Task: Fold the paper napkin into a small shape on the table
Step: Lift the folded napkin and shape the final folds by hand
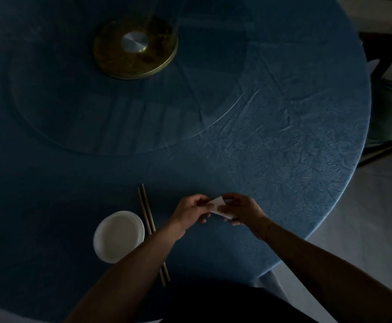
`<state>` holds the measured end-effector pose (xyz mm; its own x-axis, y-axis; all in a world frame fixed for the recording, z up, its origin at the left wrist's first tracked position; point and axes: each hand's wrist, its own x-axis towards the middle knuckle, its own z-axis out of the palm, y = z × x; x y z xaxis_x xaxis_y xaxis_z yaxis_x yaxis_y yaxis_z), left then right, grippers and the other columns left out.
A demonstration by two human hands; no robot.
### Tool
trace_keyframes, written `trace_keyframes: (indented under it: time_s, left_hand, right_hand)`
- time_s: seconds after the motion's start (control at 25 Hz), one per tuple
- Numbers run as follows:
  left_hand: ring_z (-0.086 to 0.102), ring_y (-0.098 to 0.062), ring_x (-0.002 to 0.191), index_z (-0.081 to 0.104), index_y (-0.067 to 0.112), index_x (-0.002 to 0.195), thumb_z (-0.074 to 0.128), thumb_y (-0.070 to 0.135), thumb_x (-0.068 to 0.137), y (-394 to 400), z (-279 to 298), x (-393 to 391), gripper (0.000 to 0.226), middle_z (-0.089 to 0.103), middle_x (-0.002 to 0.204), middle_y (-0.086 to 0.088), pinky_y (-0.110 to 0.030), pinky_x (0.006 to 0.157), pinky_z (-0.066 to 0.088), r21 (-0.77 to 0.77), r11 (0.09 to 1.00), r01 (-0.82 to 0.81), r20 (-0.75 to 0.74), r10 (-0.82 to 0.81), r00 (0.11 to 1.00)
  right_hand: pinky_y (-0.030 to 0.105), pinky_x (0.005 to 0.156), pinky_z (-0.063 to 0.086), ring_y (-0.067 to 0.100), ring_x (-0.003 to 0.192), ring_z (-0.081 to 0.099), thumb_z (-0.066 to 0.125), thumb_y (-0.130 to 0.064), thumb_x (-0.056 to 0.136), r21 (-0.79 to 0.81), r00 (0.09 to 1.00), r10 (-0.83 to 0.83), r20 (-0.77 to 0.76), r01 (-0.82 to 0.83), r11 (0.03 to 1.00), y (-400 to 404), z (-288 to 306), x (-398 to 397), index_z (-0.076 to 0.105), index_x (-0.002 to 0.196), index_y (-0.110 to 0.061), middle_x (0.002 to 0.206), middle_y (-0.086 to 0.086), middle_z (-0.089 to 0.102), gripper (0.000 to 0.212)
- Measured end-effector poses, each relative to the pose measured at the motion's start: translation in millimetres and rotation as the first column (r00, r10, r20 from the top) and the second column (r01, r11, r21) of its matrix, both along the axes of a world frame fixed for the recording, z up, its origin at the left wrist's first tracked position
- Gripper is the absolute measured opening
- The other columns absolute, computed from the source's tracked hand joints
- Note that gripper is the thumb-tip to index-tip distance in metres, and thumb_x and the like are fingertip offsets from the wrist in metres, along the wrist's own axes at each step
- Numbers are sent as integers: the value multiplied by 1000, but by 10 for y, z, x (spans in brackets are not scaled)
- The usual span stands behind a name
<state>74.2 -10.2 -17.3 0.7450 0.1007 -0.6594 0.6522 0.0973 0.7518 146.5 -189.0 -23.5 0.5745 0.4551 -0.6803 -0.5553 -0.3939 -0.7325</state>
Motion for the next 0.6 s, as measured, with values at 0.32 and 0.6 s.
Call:
trace_keyframes:
  time_s: [0.32,0.6]
  left_hand:
    - [64,1,78,73,29,93,70,34,87,39,-35,8,8,71,86,13,-20,65,50,110,988,110,63,-117,991]
    - [62,2,75,74,31,93,69,35,89,11,-7,-33,8,72,85,13,-16,65,50,107,987,116,138,-130,982]
  right_hand:
    - [16,50,48,3,59,62,80,-25,75,-122,995,85,45,-79,989,-18,18,-13,73,73,-19,62,-3,70,9]
    - [18,56,51,7,63,64,80,-22,76,-145,979,192,70,-181,973,-24,119,-17,72,84,-15,68,-1,70,13]
